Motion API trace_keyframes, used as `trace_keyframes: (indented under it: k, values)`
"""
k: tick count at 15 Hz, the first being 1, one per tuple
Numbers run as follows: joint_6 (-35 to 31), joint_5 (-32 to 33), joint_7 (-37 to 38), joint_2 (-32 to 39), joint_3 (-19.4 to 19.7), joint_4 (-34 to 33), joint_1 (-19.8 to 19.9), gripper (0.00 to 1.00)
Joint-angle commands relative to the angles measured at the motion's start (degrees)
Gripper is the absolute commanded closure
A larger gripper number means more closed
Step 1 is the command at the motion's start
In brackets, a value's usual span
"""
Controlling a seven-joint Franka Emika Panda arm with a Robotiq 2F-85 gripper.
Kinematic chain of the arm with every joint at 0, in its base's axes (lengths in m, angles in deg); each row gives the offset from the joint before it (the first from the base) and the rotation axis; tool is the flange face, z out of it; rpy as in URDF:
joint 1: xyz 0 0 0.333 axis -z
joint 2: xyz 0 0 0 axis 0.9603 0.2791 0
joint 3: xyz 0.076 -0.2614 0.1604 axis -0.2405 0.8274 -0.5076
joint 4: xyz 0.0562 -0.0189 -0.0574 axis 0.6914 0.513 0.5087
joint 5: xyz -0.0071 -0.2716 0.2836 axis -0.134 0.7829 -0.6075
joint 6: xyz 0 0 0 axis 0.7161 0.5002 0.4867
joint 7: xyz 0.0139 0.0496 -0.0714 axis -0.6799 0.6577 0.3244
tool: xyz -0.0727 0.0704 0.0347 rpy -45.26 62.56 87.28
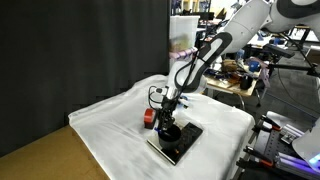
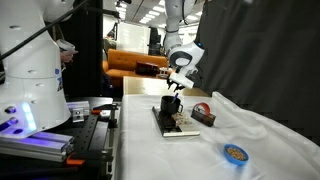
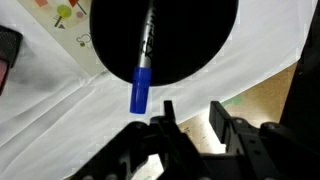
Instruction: Put the marker in the black mug cup
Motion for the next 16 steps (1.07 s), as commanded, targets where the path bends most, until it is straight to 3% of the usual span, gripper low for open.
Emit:
trace_keyframes:
  k: [1, 4, 5, 6, 11, 16]
  values:
    - [0.11, 0.14, 0.17, 0.13, 0.08, -0.25, -0.15, 0.57]
    - [0.11, 0.14, 0.18, 0.13, 0.08, -0.25, -0.15, 0.57]
    - [0.11, 0.14, 0.18, 0.13, 0.08, -0.25, -0.15, 0.32]
    - [0.34, 0.75, -0.17, 0.07, 0.38, -0.95, -0.46, 0.31]
    - [0.38, 4.02, -1.08, -0.59, 1.21, -5.62, -1.88, 0.01]
    - [-0.11, 5.33, -1.21, -1.65, 1.05, -8.73, -2.49, 0.0]
